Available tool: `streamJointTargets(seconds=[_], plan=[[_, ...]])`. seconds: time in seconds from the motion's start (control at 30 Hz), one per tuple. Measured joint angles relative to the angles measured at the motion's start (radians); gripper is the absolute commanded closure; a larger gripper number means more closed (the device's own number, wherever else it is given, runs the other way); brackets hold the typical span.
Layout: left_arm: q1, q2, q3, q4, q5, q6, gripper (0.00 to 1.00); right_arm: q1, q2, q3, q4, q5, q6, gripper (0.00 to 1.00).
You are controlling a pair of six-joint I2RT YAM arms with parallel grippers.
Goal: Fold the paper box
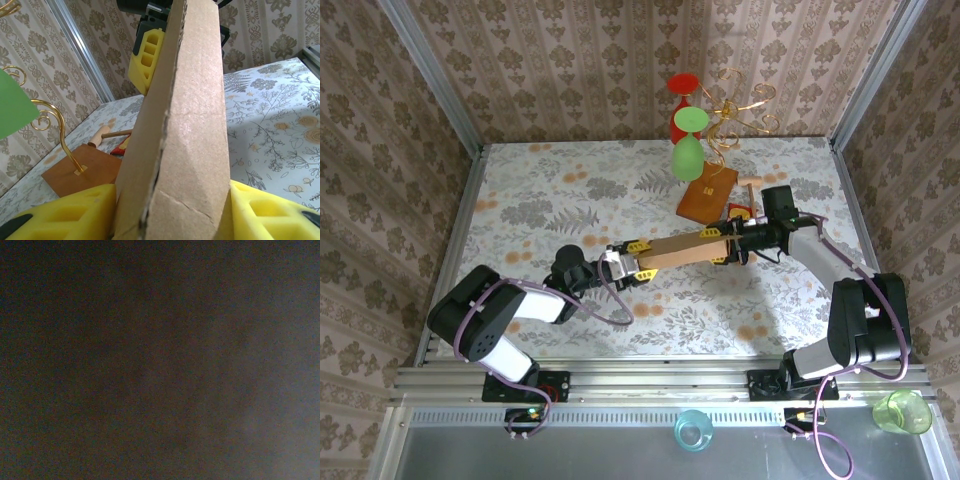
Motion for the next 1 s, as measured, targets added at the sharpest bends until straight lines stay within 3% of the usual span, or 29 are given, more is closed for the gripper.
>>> streamJointTargets(seconds=[0.2, 0.47, 0.6, 0.73, 0.87, 1.0], plan=[[0.003, -0.056, 0.000, -0.074, -0.024, -0.057, 0.49, -0.044, -0.023, 0.004, 0.011, 0.011, -0.010, 0.29], [0.003, -0.214, 0.007, -0.310, -0.084, -0.083, 0.49, -0.167, -0.214, 0.002, 0.021, 0.027, -0.021, 0.23], [0.003, -0.251, 0.010, -0.412, -0.107, -0.094, 0.50, -0.235, -0.263, 0.002, 0.043, 0.026, -0.043, 0.29], [0.003, -0.305, 0.016, -0.516, -0.132, -0.114, 0.54, -0.252, -0.285, 0.035, -0.048, 0.115, -0.207, 0.35], [0.016, -0.349, 0.018, -0.581, -0.150, -0.140, 0.56, -0.180, -0.373, 0.047, -0.106, 0.288, -0.394, 0.45], [0.023, -0.360, 0.018, -0.600, -0.154, -0.153, 0.58, -0.080, -0.439, -0.003, -0.039, 0.423, -0.537, 0.53]])
